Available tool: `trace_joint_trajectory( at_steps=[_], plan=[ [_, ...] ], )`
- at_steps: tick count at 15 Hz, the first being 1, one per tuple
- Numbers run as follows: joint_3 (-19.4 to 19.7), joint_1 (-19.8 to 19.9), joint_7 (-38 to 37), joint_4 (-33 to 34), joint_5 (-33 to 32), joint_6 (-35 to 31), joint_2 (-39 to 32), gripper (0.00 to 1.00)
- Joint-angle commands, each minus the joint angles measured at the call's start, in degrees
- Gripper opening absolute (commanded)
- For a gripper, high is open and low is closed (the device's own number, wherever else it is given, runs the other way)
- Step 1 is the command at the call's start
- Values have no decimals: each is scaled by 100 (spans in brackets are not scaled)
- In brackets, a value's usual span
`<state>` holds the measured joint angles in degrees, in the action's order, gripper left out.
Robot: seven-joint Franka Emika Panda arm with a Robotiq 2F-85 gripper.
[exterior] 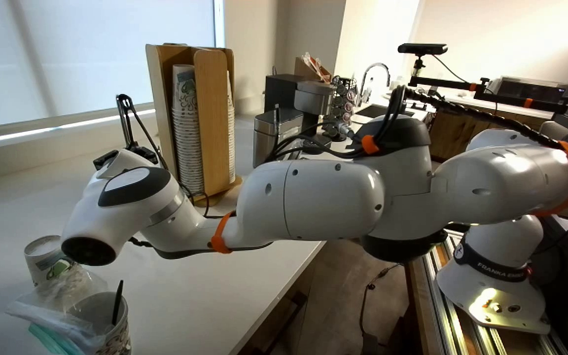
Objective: Hang the tongs on the rack
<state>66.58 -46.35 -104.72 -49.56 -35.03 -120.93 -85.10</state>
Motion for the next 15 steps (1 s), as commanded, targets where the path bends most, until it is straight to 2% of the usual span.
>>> trace_joint_trajectory(
  at_steps=[1,7,9,12,15],
  plan=[
    [-128,115,-109,175,-16,-4,1,40],
    [-180,151,-84,244,-12,11,2,87],
    [-210,150,69,263,-27,54,2,99],
    [-323,86,828,214,25,50,29,100],
    [-588,28,1551,32,33,-361,177,100]
  ],
)
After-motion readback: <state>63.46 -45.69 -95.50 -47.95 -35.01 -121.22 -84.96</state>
